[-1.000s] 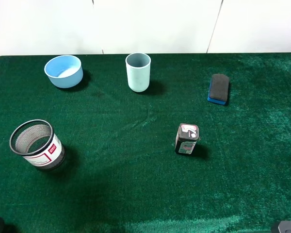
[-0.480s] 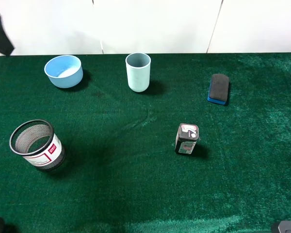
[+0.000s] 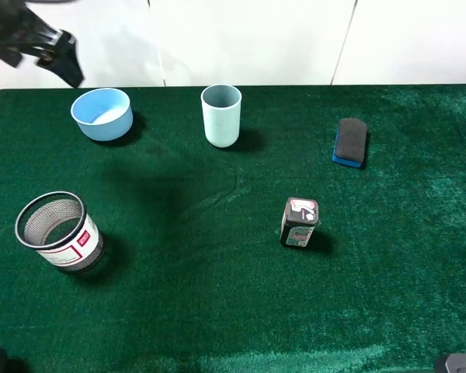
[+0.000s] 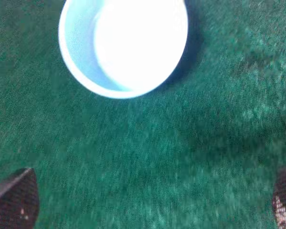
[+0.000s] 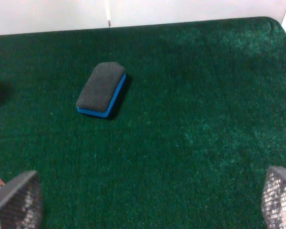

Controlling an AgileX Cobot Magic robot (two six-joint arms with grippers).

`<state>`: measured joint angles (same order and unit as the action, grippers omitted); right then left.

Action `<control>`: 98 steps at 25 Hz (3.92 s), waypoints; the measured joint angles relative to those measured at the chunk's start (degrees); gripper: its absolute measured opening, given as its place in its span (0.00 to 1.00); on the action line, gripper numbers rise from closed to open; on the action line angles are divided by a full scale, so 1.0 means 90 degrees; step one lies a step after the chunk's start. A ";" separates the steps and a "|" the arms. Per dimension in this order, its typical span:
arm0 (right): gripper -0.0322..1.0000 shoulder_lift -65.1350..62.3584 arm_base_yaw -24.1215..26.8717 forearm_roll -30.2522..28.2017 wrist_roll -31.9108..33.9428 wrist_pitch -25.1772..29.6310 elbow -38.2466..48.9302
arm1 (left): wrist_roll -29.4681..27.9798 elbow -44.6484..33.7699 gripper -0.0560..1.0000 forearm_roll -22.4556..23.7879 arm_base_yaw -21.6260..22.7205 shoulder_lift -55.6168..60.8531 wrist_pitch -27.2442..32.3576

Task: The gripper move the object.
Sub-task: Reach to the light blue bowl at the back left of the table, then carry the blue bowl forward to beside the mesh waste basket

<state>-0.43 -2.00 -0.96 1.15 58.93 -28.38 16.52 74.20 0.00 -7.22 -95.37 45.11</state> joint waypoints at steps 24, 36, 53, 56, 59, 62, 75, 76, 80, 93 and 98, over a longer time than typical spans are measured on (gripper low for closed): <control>0.70 0.0000 0.0000 0.0000 0.0000 0.0000 0.0000 | 0.0959 0.0898 0.99 -0.0389 -0.0360 -0.2756 -0.1522; 0.70 0.0000 0.0000 0.0000 0.0000 0.0000 0.0000 | 0.0963 0.0898 0.97 -0.0419 -0.0381 -0.3242 -0.1744; 0.70 0.0000 0.0000 0.0000 0.0000 0.0000 0.0000 | 0.0974 0.0898 0.50 -0.0392 -0.0381 -0.3330 -0.1872; 0.70 0.0000 0.0000 0.0000 0.0000 0.0000 0.0000 | 0.0974 0.0898 0.39 -0.0392 -0.0381 -0.3330 -0.1879; 0.70 0.0000 0.0000 0.0000 0.0000 0.0000 0.0000 | 0.0974 0.0898 0.29 -0.0392 -0.0381 -0.3330 -0.1879; 0.70 0.0000 0.0000 0.0000 0.0000 0.0000 0.0000 | 0.0974 0.0898 0.18 -0.0379 -0.0381 -0.3330 -0.1879; 0.70 0.0000 0.0000 0.0000 0.0000 0.0000 0.0000 | 0.0974 0.0898 0.09 -0.0363 -0.0381 -0.3330 -0.1879; 0.70 0.0000 0.0000 0.0000 0.0000 0.0000 0.0000 | 0.0974 0.0898 0.09 -0.0358 -0.0381 -0.3330 -0.1879; 0.70 0.0000 0.0000 0.0000 0.0000 0.0000 0.0000 | 0.0974 0.0898 0.09 -0.0358 -0.0381 -0.3330 -0.1868; 0.70 0.0000 0.0000 0.0000 0.0000 0.0000 0.0000 | 0.0895 0.1043 0.09 -0.0339 -0.0381 -0.2746 -0.1212; 0.70 0.0000 0.0000 0.0000 0.0000 0.0000 0.0000 | 0.0802 0.1043 0.09 -0.0339 -0.0381 -0.2424 -0.0869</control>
<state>-0.43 -2.00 -0.96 1.15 58.93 -28.38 23.75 83.59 -3.05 -10.65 -117.19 37.28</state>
